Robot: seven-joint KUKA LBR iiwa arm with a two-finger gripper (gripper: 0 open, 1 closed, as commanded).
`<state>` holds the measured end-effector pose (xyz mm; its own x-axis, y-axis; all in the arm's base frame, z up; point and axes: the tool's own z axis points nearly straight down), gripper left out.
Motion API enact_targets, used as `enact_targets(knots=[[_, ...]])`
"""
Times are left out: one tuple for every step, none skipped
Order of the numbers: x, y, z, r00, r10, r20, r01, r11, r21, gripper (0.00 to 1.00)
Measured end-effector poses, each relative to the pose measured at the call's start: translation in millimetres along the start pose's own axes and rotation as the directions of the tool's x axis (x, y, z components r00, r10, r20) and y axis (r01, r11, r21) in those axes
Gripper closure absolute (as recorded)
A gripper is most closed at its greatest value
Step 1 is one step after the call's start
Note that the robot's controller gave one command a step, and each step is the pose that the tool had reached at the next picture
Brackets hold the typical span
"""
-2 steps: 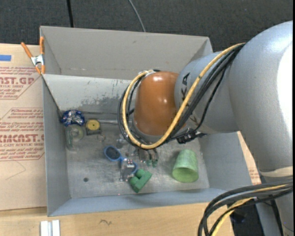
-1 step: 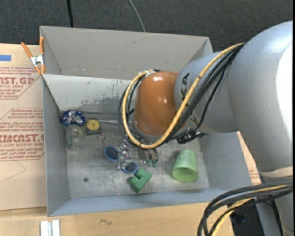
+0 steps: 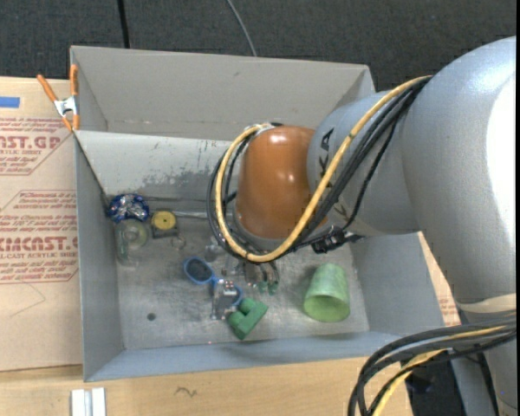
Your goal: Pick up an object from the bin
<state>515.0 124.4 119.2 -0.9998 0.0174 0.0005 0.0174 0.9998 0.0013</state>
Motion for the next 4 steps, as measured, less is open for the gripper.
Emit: enact_targets(knots=[[0.0, 0.0, 0.0, 1.0, 0.0, 0.0, 0.0, 1.0, 0.0, 1.0], [0.0, 0.0, 0.0, 1.0, 0.0, 0.0, 0.0, 1.0, 0.0, 0.0], [0.0, 0.0, 0.0, 1.0, 0.0, 0.0, 0.0, 1.0, 0.0, 1.0], [0.0, 0.1, 0.0, 1.0, 0.0, 0.0, 0.0, 1.0, 0.0, 0.0]])
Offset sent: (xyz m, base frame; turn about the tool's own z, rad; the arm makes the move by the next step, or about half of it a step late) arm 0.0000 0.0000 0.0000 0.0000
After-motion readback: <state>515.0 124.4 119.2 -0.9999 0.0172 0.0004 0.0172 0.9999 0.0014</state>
